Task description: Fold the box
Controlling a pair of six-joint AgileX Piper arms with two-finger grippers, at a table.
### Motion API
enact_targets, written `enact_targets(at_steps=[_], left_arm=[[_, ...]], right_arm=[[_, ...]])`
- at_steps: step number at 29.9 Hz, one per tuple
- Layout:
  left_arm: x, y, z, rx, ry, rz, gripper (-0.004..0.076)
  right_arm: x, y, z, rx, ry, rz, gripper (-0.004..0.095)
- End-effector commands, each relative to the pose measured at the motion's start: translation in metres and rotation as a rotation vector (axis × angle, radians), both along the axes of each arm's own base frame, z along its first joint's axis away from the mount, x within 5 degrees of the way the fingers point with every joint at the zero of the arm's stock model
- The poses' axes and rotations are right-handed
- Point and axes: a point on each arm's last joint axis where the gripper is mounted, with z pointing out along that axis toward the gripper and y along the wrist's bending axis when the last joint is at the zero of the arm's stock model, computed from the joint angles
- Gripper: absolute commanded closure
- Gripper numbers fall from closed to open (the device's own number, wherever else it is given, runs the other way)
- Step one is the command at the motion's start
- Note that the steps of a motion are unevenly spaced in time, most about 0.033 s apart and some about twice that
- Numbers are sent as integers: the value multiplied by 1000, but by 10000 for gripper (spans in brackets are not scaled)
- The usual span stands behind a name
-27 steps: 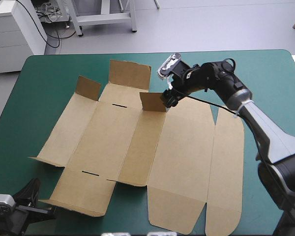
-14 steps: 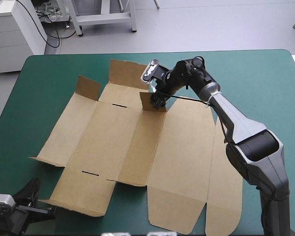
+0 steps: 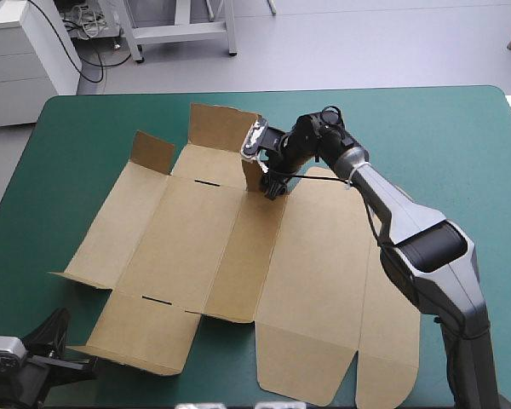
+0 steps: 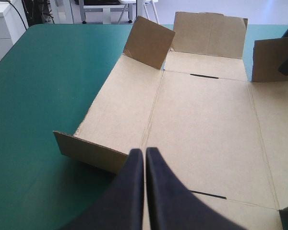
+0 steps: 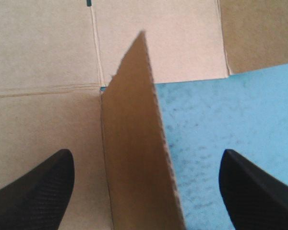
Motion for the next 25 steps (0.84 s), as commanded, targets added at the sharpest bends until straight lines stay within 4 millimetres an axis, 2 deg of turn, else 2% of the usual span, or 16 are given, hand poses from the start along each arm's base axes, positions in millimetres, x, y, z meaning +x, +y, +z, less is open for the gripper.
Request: enact_targets(at_steps=[1,7,10,12,17,25], left_arm=[[-3,0,14,-15,-113,2,732],[-3,0,14,-15,-113,2,731],[-3,0,14,-15,-113,2,731],[-3,0,14,-15,-113,2,731],[-3,0,14,-15,-113,2,731],[-3,0,14,-15,-113,2,731]], right_arm=[[-9,5,45,67,-132,37,151],[-10,10,46,66,-168,53,155],[-9,10,46,67,-168,44,229],[-9,9,46,57,-173,45,343],[-8,7,46,30,-188,42,905],[-7,6,46,16,-196,46,929]])
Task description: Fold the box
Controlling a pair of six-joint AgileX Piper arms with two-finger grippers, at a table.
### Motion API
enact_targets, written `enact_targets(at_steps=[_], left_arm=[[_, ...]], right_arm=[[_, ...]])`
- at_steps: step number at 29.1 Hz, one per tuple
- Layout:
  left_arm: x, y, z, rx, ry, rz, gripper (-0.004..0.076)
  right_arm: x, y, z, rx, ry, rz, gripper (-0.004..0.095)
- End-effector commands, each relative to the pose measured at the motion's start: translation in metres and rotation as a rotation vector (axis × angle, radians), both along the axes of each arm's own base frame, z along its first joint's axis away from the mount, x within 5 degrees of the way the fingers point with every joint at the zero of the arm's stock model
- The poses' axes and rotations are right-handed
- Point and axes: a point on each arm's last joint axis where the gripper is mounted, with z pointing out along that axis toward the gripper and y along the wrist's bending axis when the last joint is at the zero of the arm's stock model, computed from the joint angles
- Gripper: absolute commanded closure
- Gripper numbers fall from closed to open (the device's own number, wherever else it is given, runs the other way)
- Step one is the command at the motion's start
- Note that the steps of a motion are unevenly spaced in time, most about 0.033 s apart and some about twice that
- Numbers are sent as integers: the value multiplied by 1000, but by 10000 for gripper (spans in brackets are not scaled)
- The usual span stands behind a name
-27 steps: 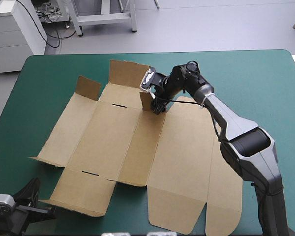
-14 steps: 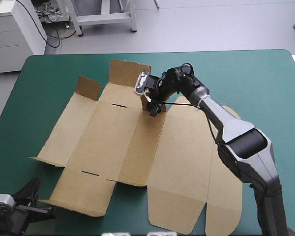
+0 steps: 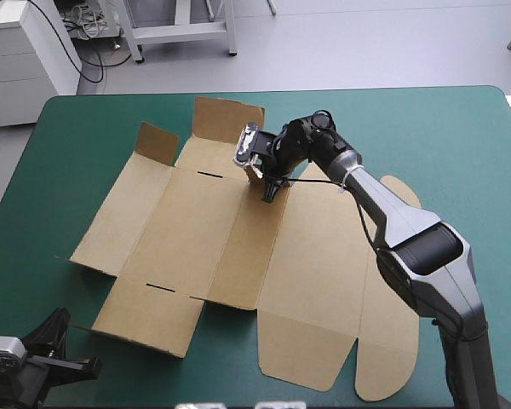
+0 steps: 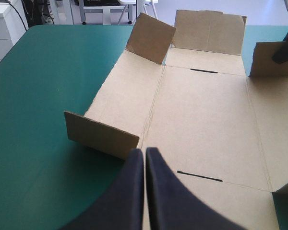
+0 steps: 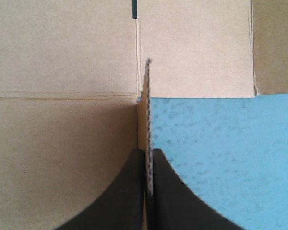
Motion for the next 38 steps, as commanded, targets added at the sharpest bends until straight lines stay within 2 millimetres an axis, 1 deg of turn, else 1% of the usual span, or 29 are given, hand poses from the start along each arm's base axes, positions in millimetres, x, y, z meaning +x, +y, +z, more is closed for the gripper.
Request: enact_targets(at_steps=[1,6,11,14,19,21,24,28,33,35,38], left_arm=[[-3,0,13,-15,-111,1,731],[-3,0,13,-15,-111,1,731],[-3,0,13,-15,-111,1,731],[-3,0,13,-15,-111,1,731],[-3,0,13,-15,-111,1,731],[-3,0,13,-15,-111,1,731],[-3,0,13,-15,-111,1,731],[-3,0,13,-15,-111,1,731],[-3,0,13,-15,-111,1,731],[-3,0,13,-15,-111,1,731],[-3,0,13,-15,-111,1,731]], right_arm=[[-4,-5,45,56,-133,-8,929],[-6,-4,44,28,-130,29,930],[-19,4,47,-63,-123,188,930],[-29,16,54,-79,-124,267,929],[-47,40,68,-53,-162,384,930],[-54,47,67,-74,-169,440,930],[-61,53,65,-110,-162,512,930],[-60,51,64,-135,-174,508,930],[-50,44,65,-216,-247,441,930],[-45,44,68,-205,-291,400,930],[-43,46,71,-189,-330,385,930]])
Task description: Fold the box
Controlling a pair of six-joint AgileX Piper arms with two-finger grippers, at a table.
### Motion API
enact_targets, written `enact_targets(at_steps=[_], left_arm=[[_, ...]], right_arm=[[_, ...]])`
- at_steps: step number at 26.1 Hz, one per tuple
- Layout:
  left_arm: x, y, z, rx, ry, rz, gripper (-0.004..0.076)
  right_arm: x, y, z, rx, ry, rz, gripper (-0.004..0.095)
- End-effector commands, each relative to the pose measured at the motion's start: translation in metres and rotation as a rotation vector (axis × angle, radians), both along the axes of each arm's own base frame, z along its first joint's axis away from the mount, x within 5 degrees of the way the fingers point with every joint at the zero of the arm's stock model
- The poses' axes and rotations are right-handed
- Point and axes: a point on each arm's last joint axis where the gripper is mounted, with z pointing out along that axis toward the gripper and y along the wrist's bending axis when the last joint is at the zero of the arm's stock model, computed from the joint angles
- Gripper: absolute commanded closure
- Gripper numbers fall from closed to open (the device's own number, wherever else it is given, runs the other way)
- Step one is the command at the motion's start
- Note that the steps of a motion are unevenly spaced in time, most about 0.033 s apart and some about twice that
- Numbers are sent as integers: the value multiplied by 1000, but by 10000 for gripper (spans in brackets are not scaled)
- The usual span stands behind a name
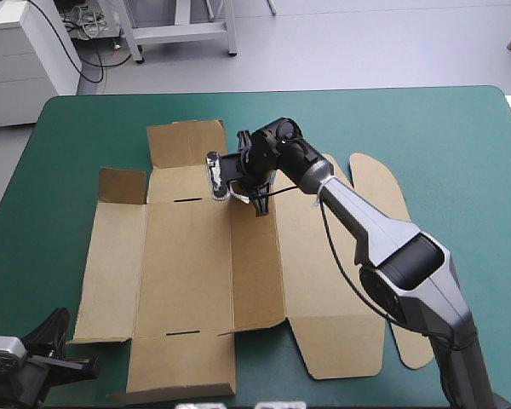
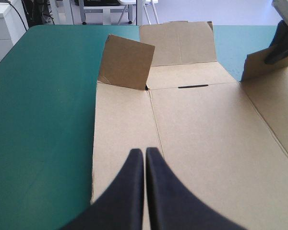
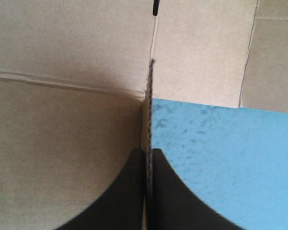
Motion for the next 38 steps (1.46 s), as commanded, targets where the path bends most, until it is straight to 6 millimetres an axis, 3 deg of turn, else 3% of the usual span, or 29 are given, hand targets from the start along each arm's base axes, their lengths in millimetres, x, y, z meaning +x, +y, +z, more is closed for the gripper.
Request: enact_targets(at_steps=[1,6,10,19,23,29,31,38], left_arm=[[-3,0,13,-15,-111,1,731],[-3,0,13,-15,-111,1,731],[-3,0,13,-15,-111,1,732],[-3,0,13,-15,-111,1,731],[-3,0,13,-15,-111,1,731],[-3,0,13,-15,-111,1,731],[-3,0,13,-15,-111,1,731],[-3,0,13,-15,-111,1,731]], right_arm=[[-2,-7,46,100,-141,-17,930],[2,-6,39,126,-114,-70,930],[13,-8,19,135,-60,-148,930],[17,-8,19,199,-49,-198,891],[16,-8,18,201,-33,-211,685],[17,-9,20,237,-4,-300,85],[16,-11,25,234,10,-322,14],[5,-20,74,281,19,-372,33]])
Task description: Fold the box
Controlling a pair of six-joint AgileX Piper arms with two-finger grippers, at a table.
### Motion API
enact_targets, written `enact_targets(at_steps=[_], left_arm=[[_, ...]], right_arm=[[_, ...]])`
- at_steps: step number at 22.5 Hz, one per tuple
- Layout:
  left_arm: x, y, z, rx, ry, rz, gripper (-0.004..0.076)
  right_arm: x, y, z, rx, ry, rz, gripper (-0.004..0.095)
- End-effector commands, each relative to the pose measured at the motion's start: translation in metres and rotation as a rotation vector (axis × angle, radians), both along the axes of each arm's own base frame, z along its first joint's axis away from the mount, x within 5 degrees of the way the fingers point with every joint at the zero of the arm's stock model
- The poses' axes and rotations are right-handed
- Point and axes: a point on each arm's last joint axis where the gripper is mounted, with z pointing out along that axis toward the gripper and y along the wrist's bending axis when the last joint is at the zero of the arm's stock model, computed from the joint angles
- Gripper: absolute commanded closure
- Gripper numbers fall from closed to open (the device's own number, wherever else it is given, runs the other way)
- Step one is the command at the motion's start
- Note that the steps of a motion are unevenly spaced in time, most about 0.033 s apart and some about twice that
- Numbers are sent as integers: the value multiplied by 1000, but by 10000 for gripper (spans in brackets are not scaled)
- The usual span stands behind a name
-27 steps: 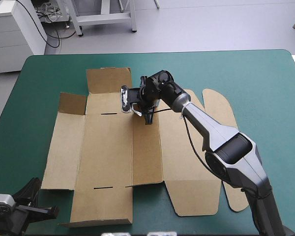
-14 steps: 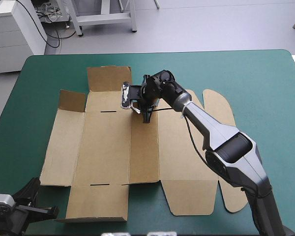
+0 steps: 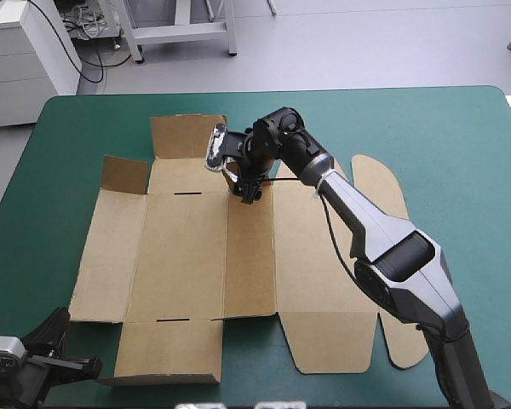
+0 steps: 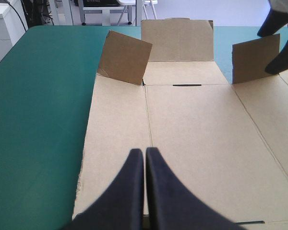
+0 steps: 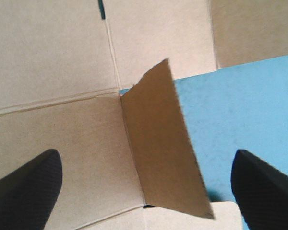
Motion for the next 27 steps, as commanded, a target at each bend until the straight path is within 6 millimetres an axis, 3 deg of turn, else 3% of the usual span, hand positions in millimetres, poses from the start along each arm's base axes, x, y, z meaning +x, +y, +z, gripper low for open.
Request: enact_targets(at_steps=[1,2,4,5,7,9,11,13,14,17,20,27], left_arm=[[-3,0,13,-13,-108,3,731],[-3,0,13,-13,-108,3,731],[-3,0,13,-13,-108,3,731],[-3,0,13,-13,-108,3,731],[-3,0,13,-13,-108,3,731],[-3,0,13,-13,-108,3,725],[-3,0,13,-13,-108,3,640],[-3,0,13,-13,-108,3,395],[-3,0,13,-13,-108,3,227],[-3,0,13,-14,-108,6,15],[-3,0,13,-14,-108,6,-1],[4,0,14,-16,-81,6,19]], right_arm=[[-13,-16,75,136,-114,-86,36],[-13,-18,80,161,-120,-131,58],[-10,-24,90,190,-149,-248,260],[-7,-30,91,180,-174,-334,527],[-2,-37,92,218,-174,-462,914],[2,-44,91,298,-123,-563,908],[6,-54,93,380,-66,-655,908],[4,-69,103,412,-48,-683,908],[-1,-81,109,403,-50,-702,909],[-9,-106,110,372,-23,-751,909],[-22,-145,99,346,22,-816,909],[-71,-208,106,487,-6,-884,910]])
